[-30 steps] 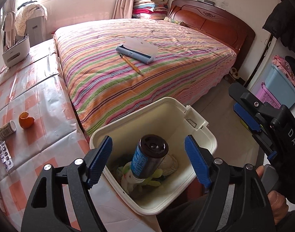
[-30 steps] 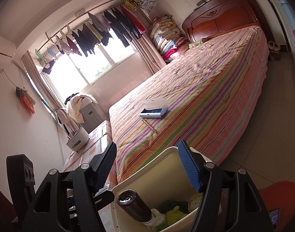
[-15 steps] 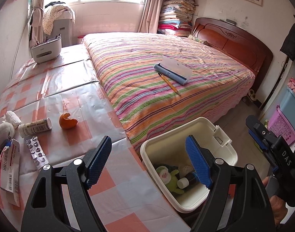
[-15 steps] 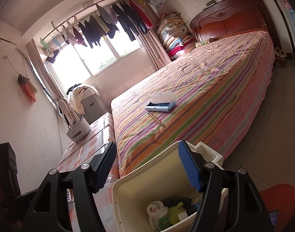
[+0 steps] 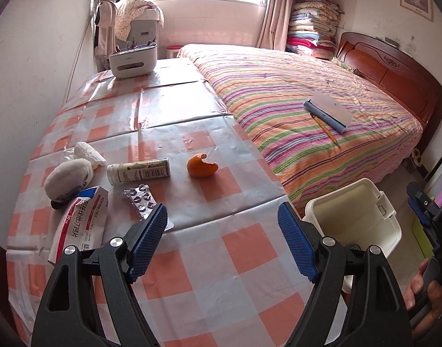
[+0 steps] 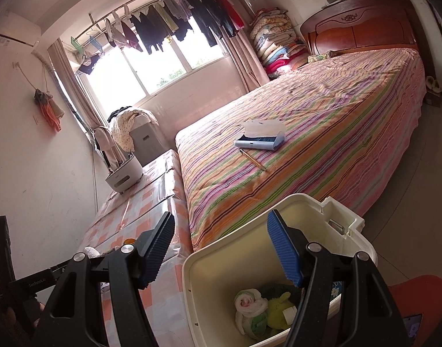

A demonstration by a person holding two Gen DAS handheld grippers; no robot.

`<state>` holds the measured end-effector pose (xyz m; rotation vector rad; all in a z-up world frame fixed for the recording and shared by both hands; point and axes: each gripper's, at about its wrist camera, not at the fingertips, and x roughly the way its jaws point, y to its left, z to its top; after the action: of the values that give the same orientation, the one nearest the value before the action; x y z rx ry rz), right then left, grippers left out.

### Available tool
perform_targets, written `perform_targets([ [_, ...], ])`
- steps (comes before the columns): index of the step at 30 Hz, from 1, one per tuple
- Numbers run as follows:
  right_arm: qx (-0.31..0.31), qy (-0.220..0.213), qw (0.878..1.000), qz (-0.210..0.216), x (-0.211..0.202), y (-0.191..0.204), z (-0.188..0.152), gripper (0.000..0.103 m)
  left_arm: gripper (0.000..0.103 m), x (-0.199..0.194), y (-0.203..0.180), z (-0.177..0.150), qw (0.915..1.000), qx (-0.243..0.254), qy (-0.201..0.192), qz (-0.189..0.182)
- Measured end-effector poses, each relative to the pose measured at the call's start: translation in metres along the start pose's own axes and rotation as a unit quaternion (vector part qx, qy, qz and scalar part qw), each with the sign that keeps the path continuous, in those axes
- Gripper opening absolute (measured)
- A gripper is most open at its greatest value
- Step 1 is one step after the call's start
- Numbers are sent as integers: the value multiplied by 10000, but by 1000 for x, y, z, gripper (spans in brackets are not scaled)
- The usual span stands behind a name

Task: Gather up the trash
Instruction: 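Grasp the white medicine box with the left tool while the right tool grasps the silver blister pack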

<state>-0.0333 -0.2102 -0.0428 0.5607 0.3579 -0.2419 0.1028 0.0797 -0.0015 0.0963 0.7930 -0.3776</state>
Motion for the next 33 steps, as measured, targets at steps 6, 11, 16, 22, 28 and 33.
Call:
perform_targets([
  [6,-208,179,9996,106,9,18,-8,65,89,3,81,0,9950,-381,442,805],
  [11,-321,304,9989,176,16,31,-16,65,89,15,139,-9,9881,-764,898,989],
  [16,-432,406,9980,231,21,44,-23,65,89,38,164,-18,9835,-832,1287,958],
  [22,-626,456,9967,236,27,57,-29,65,89,61,170,-23,9798,-815,1576,922],
  [28,-974,721,9916,440,44,84,-35,65,82,71,178,-24,9761,-1049,1659,937],
  [33,-1706,1005,9765,852,65,130,-41,65,69,70,185,-27,9754,-1234,1616,852],
])
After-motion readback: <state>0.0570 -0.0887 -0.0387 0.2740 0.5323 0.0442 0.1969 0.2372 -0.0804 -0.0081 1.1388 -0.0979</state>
